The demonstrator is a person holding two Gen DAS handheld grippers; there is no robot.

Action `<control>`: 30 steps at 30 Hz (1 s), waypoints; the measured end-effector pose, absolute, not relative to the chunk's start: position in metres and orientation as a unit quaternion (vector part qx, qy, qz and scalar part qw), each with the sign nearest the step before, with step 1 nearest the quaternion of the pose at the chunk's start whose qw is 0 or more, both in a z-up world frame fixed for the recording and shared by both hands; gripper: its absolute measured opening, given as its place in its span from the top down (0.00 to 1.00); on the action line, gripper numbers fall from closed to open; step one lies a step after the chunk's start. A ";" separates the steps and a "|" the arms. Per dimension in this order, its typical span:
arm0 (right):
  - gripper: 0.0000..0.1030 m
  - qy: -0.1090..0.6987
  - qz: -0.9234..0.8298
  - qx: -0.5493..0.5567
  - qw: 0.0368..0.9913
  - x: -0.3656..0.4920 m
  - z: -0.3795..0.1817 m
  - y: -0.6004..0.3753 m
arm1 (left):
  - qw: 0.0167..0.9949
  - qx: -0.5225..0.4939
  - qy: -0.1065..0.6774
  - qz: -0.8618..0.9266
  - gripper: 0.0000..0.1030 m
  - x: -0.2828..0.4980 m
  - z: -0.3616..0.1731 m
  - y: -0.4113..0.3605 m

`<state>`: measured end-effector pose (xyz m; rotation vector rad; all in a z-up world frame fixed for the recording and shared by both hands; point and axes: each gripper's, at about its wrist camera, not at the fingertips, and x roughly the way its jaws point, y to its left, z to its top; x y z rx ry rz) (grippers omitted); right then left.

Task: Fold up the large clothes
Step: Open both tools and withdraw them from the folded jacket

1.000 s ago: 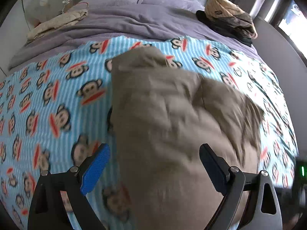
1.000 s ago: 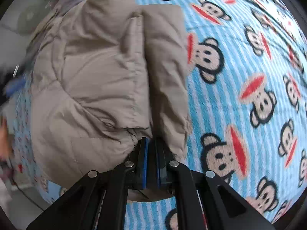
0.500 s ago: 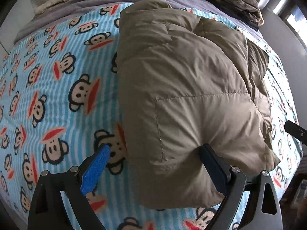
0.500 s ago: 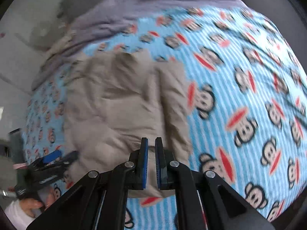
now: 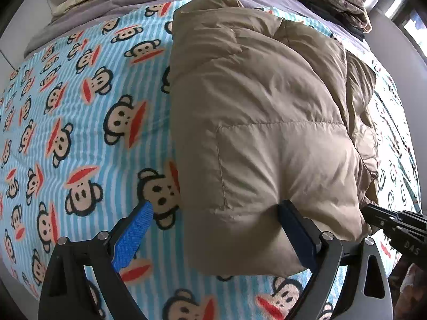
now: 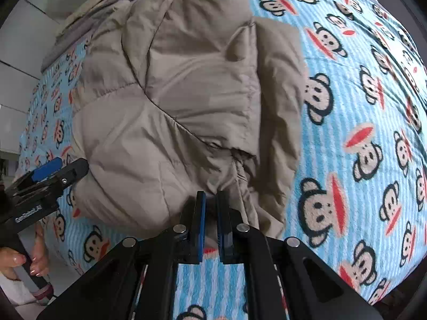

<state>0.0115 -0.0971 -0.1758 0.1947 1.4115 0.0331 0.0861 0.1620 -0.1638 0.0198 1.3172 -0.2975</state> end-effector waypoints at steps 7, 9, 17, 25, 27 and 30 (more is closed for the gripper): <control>0.92 0.639 0.008 0.100 0.763 0.012 -0.161 -0.104 | 0.784 0.020 0.605 -0.141 0.07 0.074 -0.152 0.162; 0.92 0.636 0.007 0.100 0.765 0.009 -0.157 -0.106 | 0.785 0.021 0.603 -0.143 0.07 0.069 -0.148 0.163; 0.92 0.628 0.002 0.103 0.772 -0.004 -0.146 -0.105 | 0.787 0.022 0.599 -0.146 0.07 0.058 -0.137 0.169; 0.92 0.623 -0.001 0.116 0.773 -0.012 -0.134 -0.108 | 0.789 0.027 0.599 -0.131 0.07 0.050 -0.128 0.176; 0.92 0.625 -0.001 0.119 0.772 -0.012 -0.132 -0.109 | 0.792 0.027 0.597 -0.129 0.05 0.048 -0.124 0.177; 0.92 0.623 0.000 0.120 0.773 -0.011 -0.129 -0.108 | 0.796 0.028 0.591 -0.126 0.00 0.046 -0.116 0.179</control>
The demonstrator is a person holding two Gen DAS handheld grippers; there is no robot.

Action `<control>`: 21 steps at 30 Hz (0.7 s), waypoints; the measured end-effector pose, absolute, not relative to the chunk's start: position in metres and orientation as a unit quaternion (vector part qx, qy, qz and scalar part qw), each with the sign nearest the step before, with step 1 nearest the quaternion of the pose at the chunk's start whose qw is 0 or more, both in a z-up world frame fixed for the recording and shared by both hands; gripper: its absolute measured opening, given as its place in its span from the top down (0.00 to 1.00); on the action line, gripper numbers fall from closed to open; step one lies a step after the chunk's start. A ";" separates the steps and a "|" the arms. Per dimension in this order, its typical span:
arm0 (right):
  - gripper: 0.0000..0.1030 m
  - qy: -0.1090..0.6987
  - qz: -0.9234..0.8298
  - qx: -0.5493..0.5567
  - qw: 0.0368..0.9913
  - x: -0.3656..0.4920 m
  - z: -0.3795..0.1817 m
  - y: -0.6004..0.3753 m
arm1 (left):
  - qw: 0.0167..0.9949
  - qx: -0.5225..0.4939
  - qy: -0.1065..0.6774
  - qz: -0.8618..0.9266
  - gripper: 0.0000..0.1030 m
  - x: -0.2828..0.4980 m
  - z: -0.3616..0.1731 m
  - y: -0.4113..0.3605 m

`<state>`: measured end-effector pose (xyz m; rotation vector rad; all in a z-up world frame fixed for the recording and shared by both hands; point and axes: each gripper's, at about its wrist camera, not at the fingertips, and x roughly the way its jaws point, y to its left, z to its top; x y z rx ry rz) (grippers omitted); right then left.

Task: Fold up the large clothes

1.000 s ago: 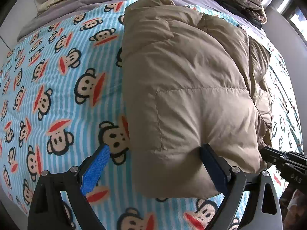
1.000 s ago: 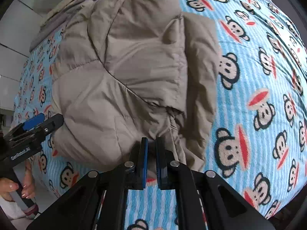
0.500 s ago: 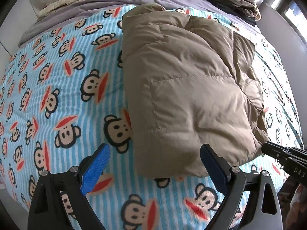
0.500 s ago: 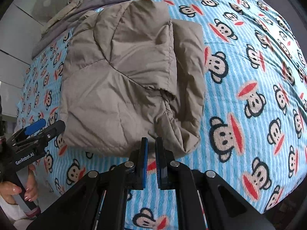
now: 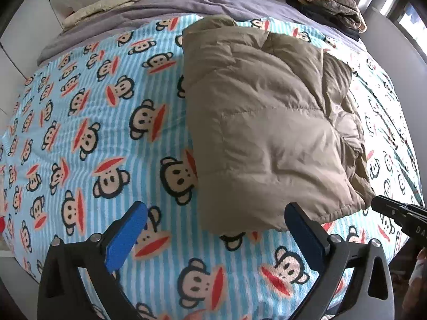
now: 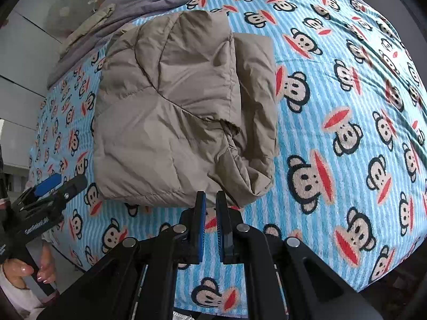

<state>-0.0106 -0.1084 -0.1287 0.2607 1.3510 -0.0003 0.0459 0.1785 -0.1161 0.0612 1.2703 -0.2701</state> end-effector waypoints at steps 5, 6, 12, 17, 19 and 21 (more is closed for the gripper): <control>0.92 0.621 0.004 0.119 0.775 -0.007 -0.120 -0.107 | 0.804 0.032 0.582 -0.116 0.00 0.042 -0.099 0.182; 0.92 0.620 0.004 0.120 0.775 -0.007 -0.118 -0.106 | 0.808 0.033 0.577 -0.114 0.00 0.042 -0.095 0.182; 0.92 0.600 -0.005 0.106 0.793 -0.002 -0.092 -0.102 | 0.836 0.016 0.541 -0.092 0.00 0.041 -0.060 0.194; 0.10 0.575 -0.016 0.088 0.813 0.002 -0.063 -0.096 | 0.839 0.003 0.538 -0.082 0.00 0.044 -0.040 0.200; 0.08 0.558 -0.012 0.081 0.825 0.001 -0.050 -0.094 | 0.841 0.003 0.533 -0.086 0.00 0.042 -0.031 0.198; 0.08 0.549 -0.013 0.069 0.833 0.001 -0.038 -0.090 | 0.844 0.005 0.529 -0.087 0.00 0.039 -0.025 0.196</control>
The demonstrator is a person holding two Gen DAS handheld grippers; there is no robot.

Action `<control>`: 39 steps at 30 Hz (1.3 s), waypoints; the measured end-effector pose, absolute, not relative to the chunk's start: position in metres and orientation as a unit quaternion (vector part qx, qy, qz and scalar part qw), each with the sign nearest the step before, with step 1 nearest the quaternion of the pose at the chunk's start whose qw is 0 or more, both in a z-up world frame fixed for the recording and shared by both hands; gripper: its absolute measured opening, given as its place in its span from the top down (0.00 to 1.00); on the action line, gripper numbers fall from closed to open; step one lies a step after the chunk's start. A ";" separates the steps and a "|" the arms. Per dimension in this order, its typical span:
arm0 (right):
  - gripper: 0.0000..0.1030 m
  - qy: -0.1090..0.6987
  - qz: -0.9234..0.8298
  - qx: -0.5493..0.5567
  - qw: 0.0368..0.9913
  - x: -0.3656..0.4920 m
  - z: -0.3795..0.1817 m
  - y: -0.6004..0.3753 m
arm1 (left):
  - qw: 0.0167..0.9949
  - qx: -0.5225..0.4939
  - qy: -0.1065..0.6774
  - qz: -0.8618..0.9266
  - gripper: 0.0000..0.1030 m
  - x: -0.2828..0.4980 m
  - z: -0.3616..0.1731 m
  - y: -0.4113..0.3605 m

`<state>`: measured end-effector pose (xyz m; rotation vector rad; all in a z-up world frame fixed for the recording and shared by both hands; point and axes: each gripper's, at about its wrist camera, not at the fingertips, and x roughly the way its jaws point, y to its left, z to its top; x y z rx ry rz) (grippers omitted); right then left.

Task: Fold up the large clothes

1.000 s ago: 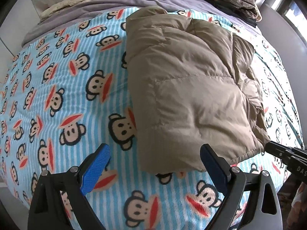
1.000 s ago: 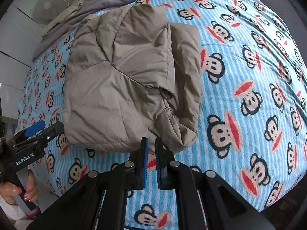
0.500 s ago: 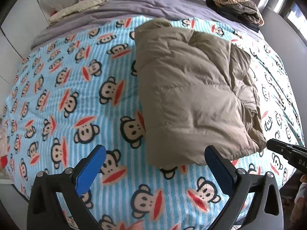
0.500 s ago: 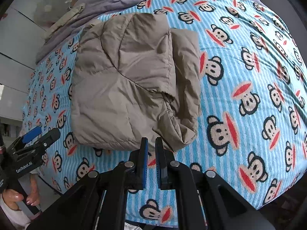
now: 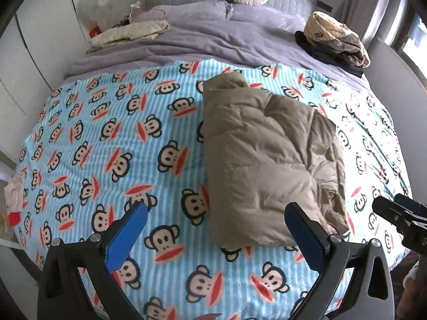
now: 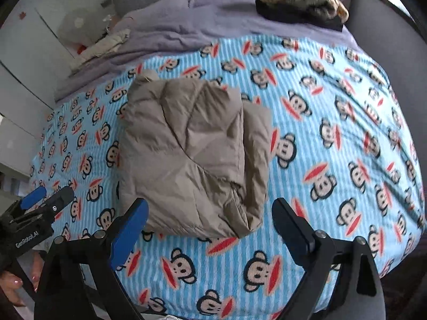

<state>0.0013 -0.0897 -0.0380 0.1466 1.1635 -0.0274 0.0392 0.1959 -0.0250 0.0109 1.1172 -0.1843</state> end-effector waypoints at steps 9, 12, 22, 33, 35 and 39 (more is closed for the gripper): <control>0.00 0.491 -0.036 0.034 0.870 -0.005 -0.007 -0.073 | 0.860 0.022 0.503 -0.088 0.00 0.028 0.005 0.182; 0.00 0.491 -0.038 0.032 0.870 -0.005 -0.002 -0.072 | 0.865 0.027 0.494 -0.081 0.00 0.024 0.012 0.182; 0.00 0.496 -0.038 0.041 0.867 -0.007 -0.002 -0.070 | 0.867 0.022 0.494 -0.061 0.00 0.020 0.015 0.188; 0.00 0.498 -0.041 0.042 0.865 -0.006 -0.003 -0.069 | 0.866 0.019 0.496 -0.057 0.00 0.022 0.013 0.190; 0.00 0.498 -0.040 0.042 0.865 -0.006 -0.003 -0.069 | 0.866 0.019 0.496 -0.057 0.00 0.022 0.013 0.190; 0.00 0.498 -0.041 0.041 0.865 -0.005 -0.003 -0.069 | 0.866 0.020 0.496 -0.057 0.00 0.022 0.013 0.191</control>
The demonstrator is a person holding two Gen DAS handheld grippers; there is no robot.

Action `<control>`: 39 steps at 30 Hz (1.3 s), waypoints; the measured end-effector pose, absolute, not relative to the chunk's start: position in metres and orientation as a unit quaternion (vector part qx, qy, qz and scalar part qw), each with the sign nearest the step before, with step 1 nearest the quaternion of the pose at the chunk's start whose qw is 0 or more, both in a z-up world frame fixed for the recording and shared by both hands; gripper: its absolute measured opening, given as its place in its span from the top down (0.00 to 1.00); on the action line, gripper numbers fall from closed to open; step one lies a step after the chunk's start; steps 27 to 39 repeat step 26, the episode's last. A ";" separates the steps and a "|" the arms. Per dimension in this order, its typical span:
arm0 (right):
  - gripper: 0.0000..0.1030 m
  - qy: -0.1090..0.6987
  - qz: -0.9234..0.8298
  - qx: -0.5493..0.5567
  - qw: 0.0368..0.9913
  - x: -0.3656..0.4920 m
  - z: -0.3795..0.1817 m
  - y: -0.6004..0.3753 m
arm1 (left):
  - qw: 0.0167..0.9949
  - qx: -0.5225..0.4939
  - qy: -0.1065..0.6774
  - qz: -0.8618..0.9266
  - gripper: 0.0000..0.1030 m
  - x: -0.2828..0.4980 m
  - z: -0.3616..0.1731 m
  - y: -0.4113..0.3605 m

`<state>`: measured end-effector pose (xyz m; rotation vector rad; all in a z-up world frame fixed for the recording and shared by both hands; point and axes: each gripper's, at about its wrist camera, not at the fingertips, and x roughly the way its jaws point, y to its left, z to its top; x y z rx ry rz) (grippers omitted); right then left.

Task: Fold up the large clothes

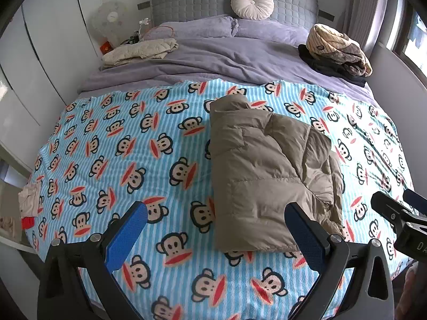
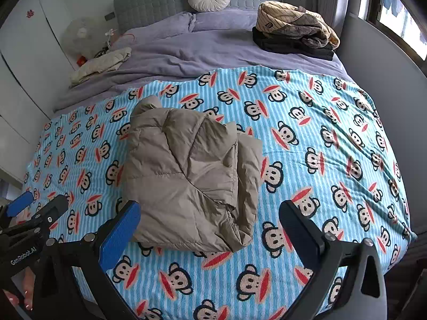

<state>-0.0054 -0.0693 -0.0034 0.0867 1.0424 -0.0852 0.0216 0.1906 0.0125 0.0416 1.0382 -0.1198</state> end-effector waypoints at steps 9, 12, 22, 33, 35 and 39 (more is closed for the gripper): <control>0.00 0.498 -0.041 0.042 0.865 -0.006 -0.005 -0.070 | 0.866 0.018 0.497 -0.055 0.00 0.021 0.013 0.190; 0.00 0.499 -0.041 0.043 0.865 -0.007 -0.005 -0.070 | 0.866 0.018 0.496 -0.055 0.00 0.022 0.013 0.189; 0.00 0.500 -0.042 0.043 0.864 -0.010 -0.007 -0.069 | 0.869 0.015 0.492 -0.051 0.00 0.020 0.013 0.192; 0.00 0.501 -0.042 0.044 0.863 -0.012 -0.009 -0.069 | 0.870 0.015 0.490 -0.058 0.00 0.020 0.014 0.191; 0.00 0.501 -0.042 0.044 0.863 -0.012 -0.009 -0.069 | 0.870 0.015 0.490 -0.058 0.00 0.020 0.014 0.191; 0.00 0.501 -0.042 0.044 0.863 -0.012 -0.009 -0.069 | 0.870 0.015 0.490 -0.058 0.00 0.020 0.014 0.191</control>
